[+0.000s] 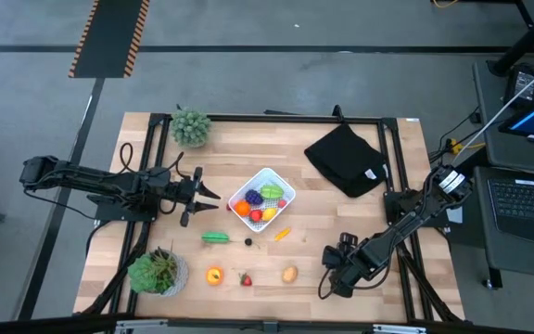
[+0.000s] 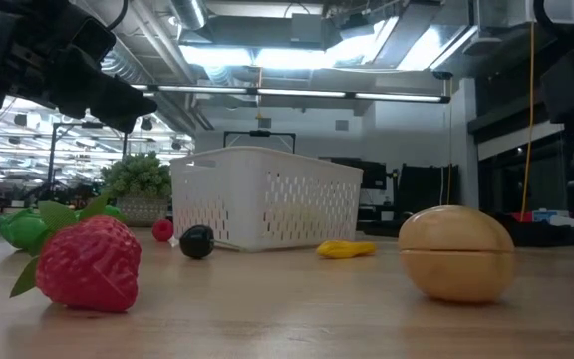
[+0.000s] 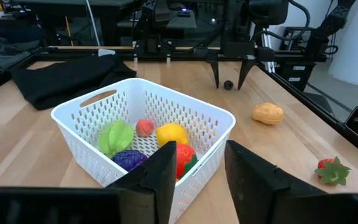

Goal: Pick and placing Produce into tupperware
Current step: Put the blackberry into the white bin

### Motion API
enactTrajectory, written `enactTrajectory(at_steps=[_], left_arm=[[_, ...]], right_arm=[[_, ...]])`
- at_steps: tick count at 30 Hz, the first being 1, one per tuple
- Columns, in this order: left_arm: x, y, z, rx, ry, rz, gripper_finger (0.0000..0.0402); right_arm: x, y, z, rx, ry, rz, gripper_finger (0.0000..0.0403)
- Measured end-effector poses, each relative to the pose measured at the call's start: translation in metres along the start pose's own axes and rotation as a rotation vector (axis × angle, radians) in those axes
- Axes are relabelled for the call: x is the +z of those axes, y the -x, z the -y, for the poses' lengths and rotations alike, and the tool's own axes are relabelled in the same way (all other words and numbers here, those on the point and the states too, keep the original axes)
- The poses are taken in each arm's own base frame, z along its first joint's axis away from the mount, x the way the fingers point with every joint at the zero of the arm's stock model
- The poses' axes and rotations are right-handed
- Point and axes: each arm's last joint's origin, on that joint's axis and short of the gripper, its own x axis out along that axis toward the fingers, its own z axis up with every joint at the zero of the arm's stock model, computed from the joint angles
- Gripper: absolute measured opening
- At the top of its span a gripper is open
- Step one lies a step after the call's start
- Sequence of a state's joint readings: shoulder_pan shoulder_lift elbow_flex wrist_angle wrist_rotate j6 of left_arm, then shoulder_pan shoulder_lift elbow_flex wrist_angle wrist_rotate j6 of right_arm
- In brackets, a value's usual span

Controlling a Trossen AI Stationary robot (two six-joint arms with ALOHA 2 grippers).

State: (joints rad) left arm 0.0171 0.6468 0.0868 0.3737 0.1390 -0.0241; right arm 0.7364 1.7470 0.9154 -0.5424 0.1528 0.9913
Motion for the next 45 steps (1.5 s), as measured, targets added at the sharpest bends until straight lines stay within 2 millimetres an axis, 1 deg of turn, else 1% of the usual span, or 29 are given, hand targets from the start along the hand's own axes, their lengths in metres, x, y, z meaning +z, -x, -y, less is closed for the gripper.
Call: enactTrajectory(at_steps=[2,5,21,28,33,45], left_arm=[[0.0000,0.0000,0.0000,0.000,0.000,0.000,0.0130],[0.0000,0.0000,0.0000,0.000,0.000,0.000,0.0132],[0.0000,0.0000,0.0000,0.000,0.000,0.000,0.0107],[0.0000,0.0000,0.0000,0.000,0.000,0.000,0.0094],[0.0000,0.0000,0.0000,0.000,0.000,0.000,0.0086],[0.0000,0.0000,0.0000,0.000,0.000,0.000,0.0064]], right_arm=[[0.0000,0.0000,0.0001,-0.001,0.000,0.000,0.0255],[-0.0001,-0.0002,0.0004,-0.008,0.001,0.003,0.0238],[0.0003,-0.0004,0.0008,-0.013,0.001,0.008,0.0099],[0.0002,-0.0002,0.0007,-0.010,-0.001,0.003,0.0098],[0.0001,-0.0003,0.0008,-0.010,-0.002,0.002,0.0109],[0.0000,-0.0002,0.0007,-0.010,-0.002,0.001,0.0100]])
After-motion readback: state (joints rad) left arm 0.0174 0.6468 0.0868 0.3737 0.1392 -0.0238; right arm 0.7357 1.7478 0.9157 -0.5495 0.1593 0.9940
